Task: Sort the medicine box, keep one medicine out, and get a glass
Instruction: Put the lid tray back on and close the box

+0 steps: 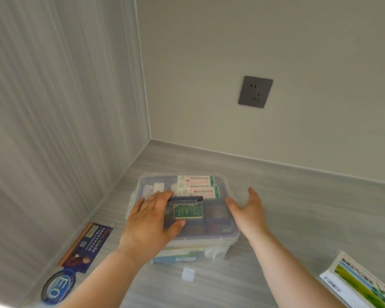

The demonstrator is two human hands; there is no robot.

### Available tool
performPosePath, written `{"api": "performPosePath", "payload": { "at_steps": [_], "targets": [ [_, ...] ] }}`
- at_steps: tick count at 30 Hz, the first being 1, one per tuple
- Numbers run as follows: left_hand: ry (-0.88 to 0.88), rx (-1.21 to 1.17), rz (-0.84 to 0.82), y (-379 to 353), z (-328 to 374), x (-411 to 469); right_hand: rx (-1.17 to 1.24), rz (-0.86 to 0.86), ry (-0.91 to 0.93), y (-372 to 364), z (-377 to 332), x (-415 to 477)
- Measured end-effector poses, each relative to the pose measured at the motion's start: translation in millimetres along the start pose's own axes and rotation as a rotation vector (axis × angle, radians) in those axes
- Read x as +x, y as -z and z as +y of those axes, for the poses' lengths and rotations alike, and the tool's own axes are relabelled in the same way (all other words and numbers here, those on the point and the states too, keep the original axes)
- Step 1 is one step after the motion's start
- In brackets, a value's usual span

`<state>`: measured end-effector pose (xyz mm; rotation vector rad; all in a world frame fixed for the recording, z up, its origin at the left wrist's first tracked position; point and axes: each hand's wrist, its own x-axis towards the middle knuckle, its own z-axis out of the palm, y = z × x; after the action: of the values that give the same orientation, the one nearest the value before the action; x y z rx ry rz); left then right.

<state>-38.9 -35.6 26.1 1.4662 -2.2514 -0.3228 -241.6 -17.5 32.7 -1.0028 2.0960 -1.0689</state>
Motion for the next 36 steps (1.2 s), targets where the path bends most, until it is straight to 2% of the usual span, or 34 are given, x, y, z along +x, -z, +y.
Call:
{"api": "performPosePath", "payload": {
  "at_steps": [2, 4, 9, 12, 15, 19, 24, 25, 27, 29, 31, 33, 36],
  "targets": [
    [0.000, 0.001, 0.015, 0.5, 1.3, -1.1, 0.259, -0.263, -0.320, 6.5, 5.8, 0.0],
    [0.005, 0.008, 0.021, 0.5, 2.1, -1.2, 0.314, -0.366, -0.371, 10.5, 7.0, 0.1],
    [0.013, 0.021, 0.007, 1.6, 4.2, -2.3, 0.277, -0.191, -0.187, 6.8, 3.5, 4.5],
    [0.010, 0.018, 0.028, 4.6, 7.5, -6.7, 0.127, -0.119, -0.045, 2.5, 2.6, 0.9],
    [-0.068, 0.151, 0.081, 8.4, 12.9, -9.2, -0.010, -0.083, 0.069, -0.6, 4.0, -0.8],
    [-0.029, 0.127, -0.027, 5.6, 12.3, -5.6, -0.264, -0.036, 0.165, -1.1, 4.3, 0.5],
    [-0.024, 0.167, -0.099, -0.9, 5.1, 8.8, -0.462, -0.065, 0.175, 1.6, 0.2, -0.7],
    [-0.015, 0.147, -0.102, -0.4, 5.5, 11.4, -0.489, -0.040, 0.210, 2.1, -0.8, -1.5],
    [-0.007, 0.122, -0.100, 0.0, 4.9, 14.7, -0.486, 0.047, 0.399, -0.1, -6.0, -7.5],
    [-0.006, 0.082, -0.099, 0.6, 5.6, 17.0, -0.473, -0.023, 0.651, -10.4, -14.8, -16.9],
    [-0.002, 0.038, -0.105, 2.1, 6.9, 17.4, -0.556, -0.205, 0.828, -26.7, -21.5, -25.5],
    [0.026, -0.019, -0.055, 4.9, 5.4, 16.5, -0.667, -0.305, 0.857, -38.2, -25.0, -25.6],
    [0.167, -0.206, 0.173, 13.4, -7.7, 11.6, -0.758, -0.363, 0.782, -45.9, -28.1, -14.9]
  ]
}}
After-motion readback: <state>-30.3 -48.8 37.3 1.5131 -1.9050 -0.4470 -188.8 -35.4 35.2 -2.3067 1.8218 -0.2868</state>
